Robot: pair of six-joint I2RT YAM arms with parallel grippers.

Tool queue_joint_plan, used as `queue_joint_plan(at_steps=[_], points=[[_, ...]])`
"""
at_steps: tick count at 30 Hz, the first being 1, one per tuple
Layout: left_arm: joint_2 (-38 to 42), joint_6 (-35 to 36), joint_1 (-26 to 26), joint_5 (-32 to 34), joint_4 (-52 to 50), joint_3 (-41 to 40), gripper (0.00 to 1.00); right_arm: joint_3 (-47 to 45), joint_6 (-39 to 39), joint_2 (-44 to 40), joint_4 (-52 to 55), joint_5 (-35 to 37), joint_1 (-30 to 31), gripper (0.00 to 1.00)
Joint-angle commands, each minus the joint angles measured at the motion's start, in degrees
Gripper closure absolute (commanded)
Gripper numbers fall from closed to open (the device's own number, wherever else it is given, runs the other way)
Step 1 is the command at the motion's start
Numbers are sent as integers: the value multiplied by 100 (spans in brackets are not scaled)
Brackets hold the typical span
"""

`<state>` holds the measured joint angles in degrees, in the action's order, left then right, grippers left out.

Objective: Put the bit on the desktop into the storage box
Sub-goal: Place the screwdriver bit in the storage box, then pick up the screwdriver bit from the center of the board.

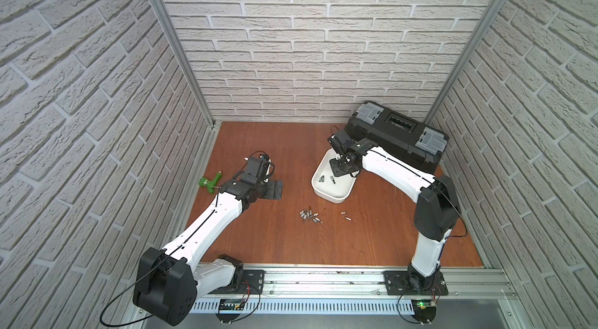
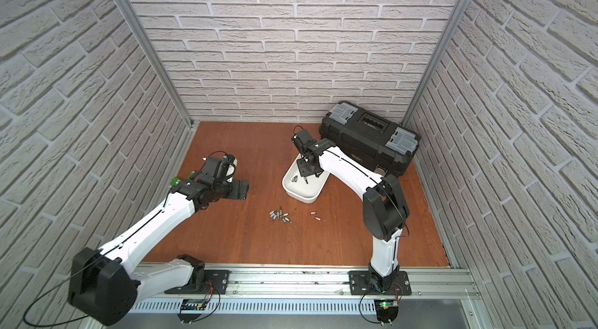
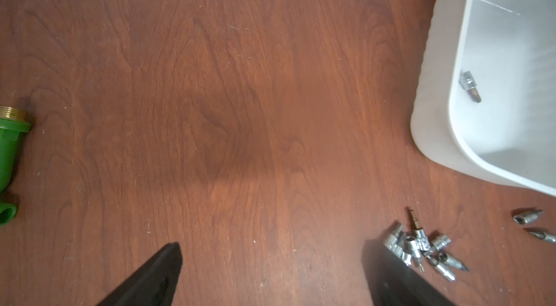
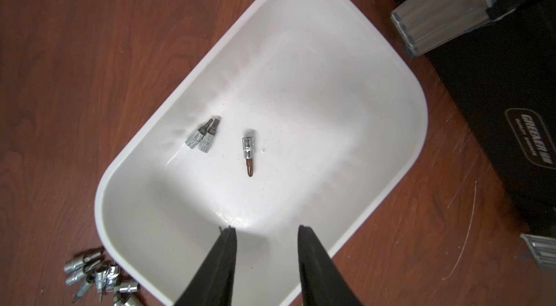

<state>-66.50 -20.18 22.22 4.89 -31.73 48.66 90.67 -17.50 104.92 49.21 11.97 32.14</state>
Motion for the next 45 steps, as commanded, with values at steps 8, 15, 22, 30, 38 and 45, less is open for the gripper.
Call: queue_joint_plan(at_steps=[8, 15, 22, 30, 38, 45], points=[[120, -37, 11, -4, 19, 103, 2, -1124, 163, -1626, -34, 55, 202, 46], [120, -76, 24, 21, 4, 116, 2, -1958, 394, -2547, 193, 15, 414, 36], [111, -72, 28, 67, -61, 171, 2, -2570, 398, -2881, 366, 63, 823, 28], [190, -138, 29, 69, -53, 82, 2, -3232, 82, -2784, 20, -109, 1195, 23], [190, -155, 30, 85, -75, 91, 2, -3518, 65, -2393, -423, -300, 1219, 25], [153, -161, 29, 105, -97, 125, 1, -3714, 115, -1967, -805, -322, 1211, 29]])
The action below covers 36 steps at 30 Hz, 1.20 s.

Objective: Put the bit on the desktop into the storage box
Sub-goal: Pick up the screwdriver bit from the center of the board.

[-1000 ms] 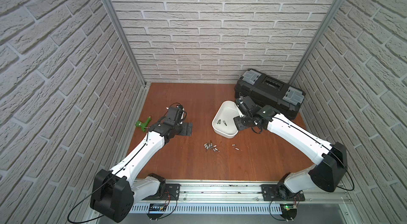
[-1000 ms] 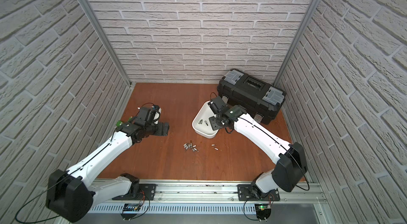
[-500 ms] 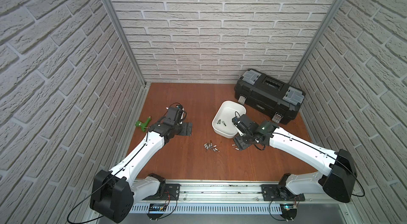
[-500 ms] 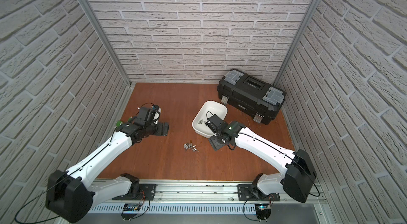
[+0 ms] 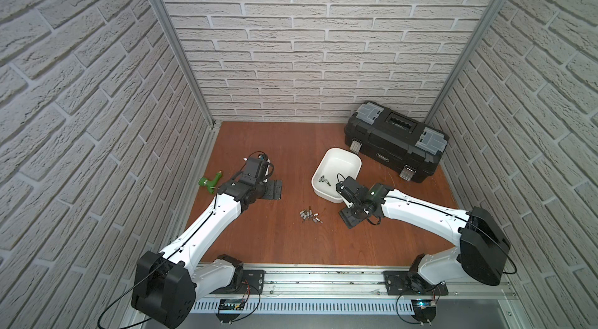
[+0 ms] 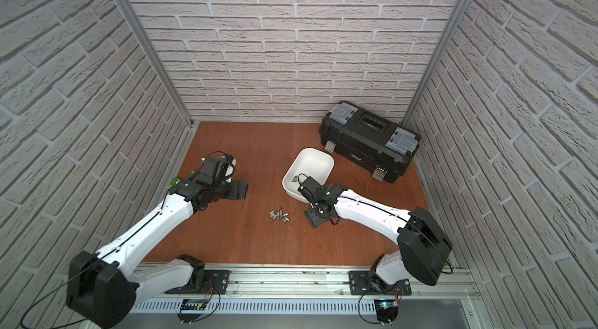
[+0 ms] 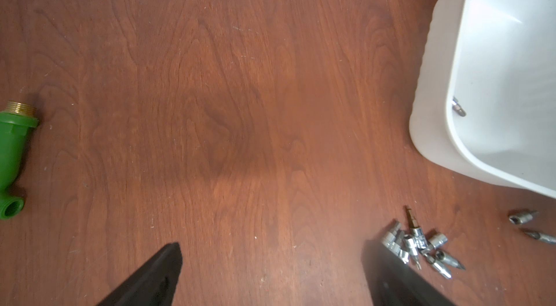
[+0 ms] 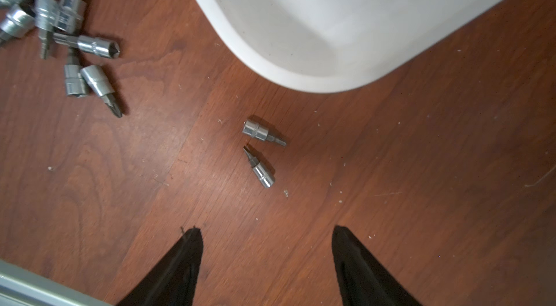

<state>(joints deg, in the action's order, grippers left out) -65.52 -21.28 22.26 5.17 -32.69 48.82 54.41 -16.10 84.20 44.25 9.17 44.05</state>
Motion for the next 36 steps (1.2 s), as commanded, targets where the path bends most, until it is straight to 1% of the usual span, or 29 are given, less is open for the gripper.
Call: queue_joint_plan(at_steps=[1, 9, 14, 17, 32, 36], points=[[48, -52, 27, 74, -1, 115, 2, -106, -25, 158, -349, -56, 16, 30], [-49, -43, 24, 81, -9, 164, 2, -194, 1, 597, -643, -156, -2, 38], [-94, -46, 24, 80, -14, 181, 2, -198, 8, 794, -732, -255, -128, 45], [-127, -34, 28, 92, -26, 199, 2, -203, 22, 867, -795, -306, -176, 46], [-250, -17, 28, 94, 1, 277, 1, -58, 19, 1198, -673, -295, -215, 62], [-290, -8, 24, 94, 8, 300, 2, -16, 15, 1250, -580, -274, -215, 70]])
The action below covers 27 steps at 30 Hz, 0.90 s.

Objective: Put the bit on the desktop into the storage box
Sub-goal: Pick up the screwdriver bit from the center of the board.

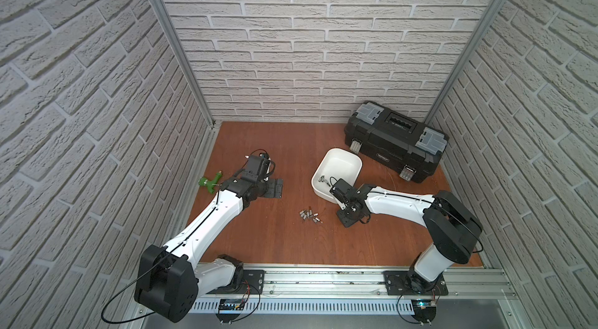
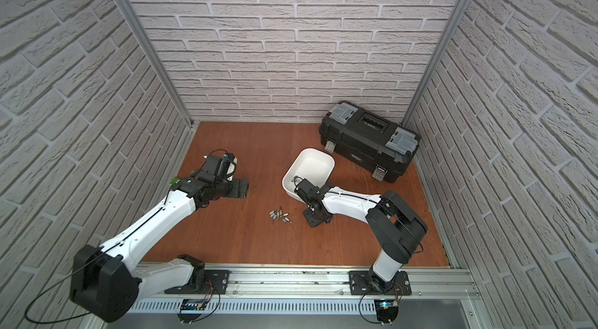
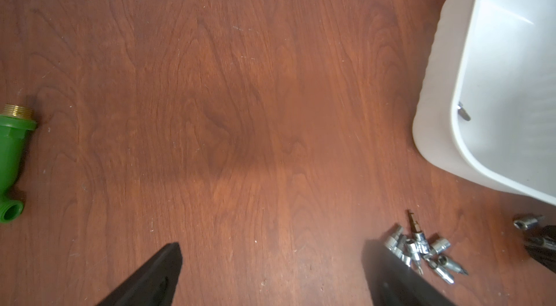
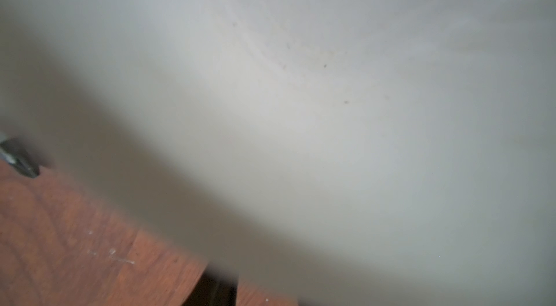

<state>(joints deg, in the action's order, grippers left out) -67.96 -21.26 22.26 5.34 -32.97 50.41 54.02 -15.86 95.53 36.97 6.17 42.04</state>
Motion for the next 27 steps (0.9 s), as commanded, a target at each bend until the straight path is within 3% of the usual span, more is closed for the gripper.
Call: queue_joint_plan(at_steps=[1, 13, 27], points=[[-58, -10, 24, 73, 36, 143, 1, 28, 3, 115, 159, 28, -14, 71], [-37, 3, 25, 76, 37, 171, 2, -14, -14, 13, 370, 107, 40, 80], [104, -5, 28, 85, -21, 154, 1, 37, -104, -588, 527, -107, 63, 82]])
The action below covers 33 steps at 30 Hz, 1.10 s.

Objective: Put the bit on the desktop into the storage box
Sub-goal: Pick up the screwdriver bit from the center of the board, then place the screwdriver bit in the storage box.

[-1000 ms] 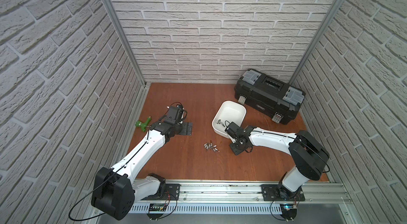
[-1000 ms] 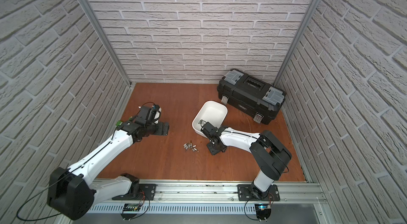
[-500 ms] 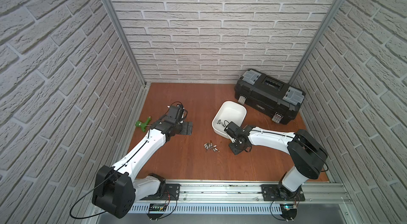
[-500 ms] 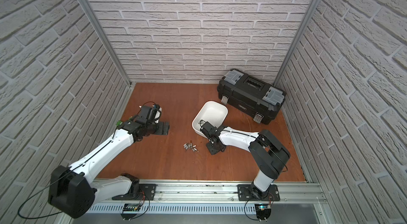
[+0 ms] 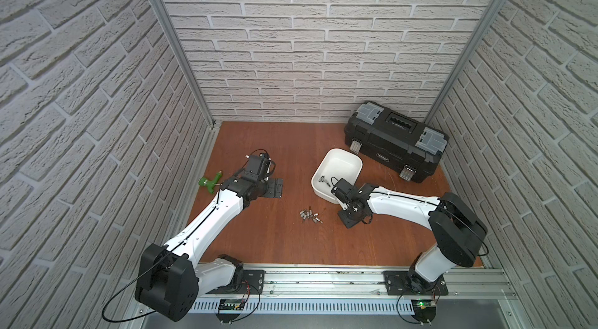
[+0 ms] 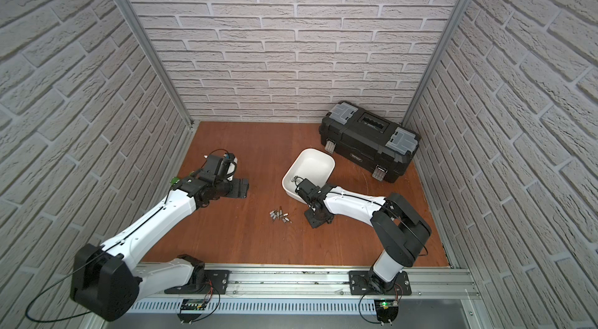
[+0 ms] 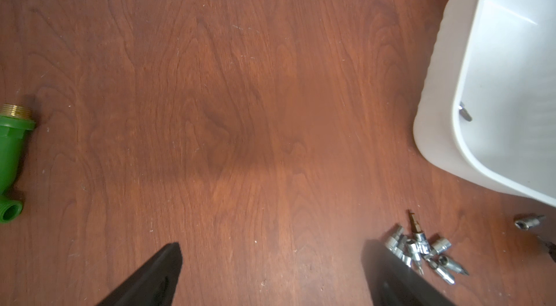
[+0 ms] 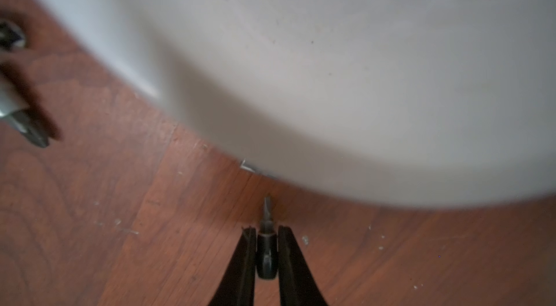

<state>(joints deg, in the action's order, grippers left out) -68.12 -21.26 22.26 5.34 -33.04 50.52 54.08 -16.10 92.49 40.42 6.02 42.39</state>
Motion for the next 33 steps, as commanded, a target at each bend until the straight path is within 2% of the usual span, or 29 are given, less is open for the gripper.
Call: queue_joint_plan(at_steps=[1, 22, 28, 33], points=[[125, -3, 26, 81, -18, 142, 2, 57, -78, -328, 207, -114, 30, 82], [171, 5, 33, 112, -19, 117, 1, 969, 8, -764, 683, -190, -43, 82], [191, 2, 33, 107, -27, 116, 2, 1537, 237, -825, 759, -372, -377, 82], [216, 2, 37, 112, -36, 142, 1, 2214, 568, -459, 680, -419, -791, 82]])
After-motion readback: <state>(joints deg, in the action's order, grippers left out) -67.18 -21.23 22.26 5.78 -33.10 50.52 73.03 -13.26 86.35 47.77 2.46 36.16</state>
